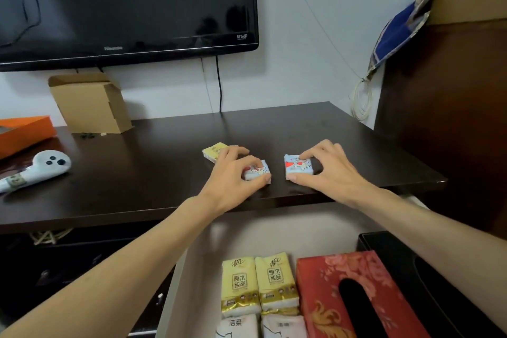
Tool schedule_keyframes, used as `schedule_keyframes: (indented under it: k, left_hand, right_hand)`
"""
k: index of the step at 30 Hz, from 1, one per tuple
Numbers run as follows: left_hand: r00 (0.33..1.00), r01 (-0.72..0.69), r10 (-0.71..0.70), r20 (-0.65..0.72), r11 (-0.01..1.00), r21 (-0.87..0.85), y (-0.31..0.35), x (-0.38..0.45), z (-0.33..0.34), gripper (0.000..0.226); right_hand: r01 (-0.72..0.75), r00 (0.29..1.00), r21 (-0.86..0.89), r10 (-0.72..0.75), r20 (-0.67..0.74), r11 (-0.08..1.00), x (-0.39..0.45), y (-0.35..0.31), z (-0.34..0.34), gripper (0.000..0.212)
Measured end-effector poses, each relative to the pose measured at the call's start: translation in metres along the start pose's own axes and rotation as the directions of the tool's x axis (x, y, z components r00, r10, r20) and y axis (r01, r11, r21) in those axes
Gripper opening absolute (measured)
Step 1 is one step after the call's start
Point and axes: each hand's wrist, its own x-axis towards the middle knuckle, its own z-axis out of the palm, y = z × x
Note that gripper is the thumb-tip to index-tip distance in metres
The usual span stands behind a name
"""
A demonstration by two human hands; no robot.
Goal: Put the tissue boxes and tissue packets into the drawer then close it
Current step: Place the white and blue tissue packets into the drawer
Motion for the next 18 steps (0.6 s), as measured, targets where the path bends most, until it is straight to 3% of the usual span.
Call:
schedule_keyframes:
  k: [4,9,11,15,18]
  left_hand:
    - [0.986,0.131,-0.104,0.127,0.966,-0.222,0.002,0.003,-0.003,0.026]
    - [0.977,0.175,-0.135,0.162,0.947,-0.269,0.001,0.000,-0.005,0.027]
    - [0.987,0.157,-0.142,0.081,0.959,-0.235,0.007,-0.007,-0.005,0.029]
    - [0.963,0.128,-0.141,-0.229,0.989,-0.069,0.027,-0.037,-0.013,0.038]
    - [0.965,0.164,-0.198,-0.171,0.967,-0.193,0.043,-0.067,-0.037,0.038]
  right_hand:
    - [-0.025,0.997,0.104,0.016,0.078,0.994,0.003,0.005,-0.005,0.042]
    - [-0.068,0.995,0.262,0.047,0.087,0.963,0.005,0.008,-0.009,0.034]
    - [-0.054,0.998,0.314,0.041,0.047,0.948,0.003,0.006,-0.009,0.035]
    - [-0.064,0.996,0.349,0.081,-0.034,0.935,-0.008,-0.006,-0.011,0.036]
    - [-0.034,0.999,0.357,0.040,-0.010,0.933,-0.032,-0.025,-0.019,0.039]
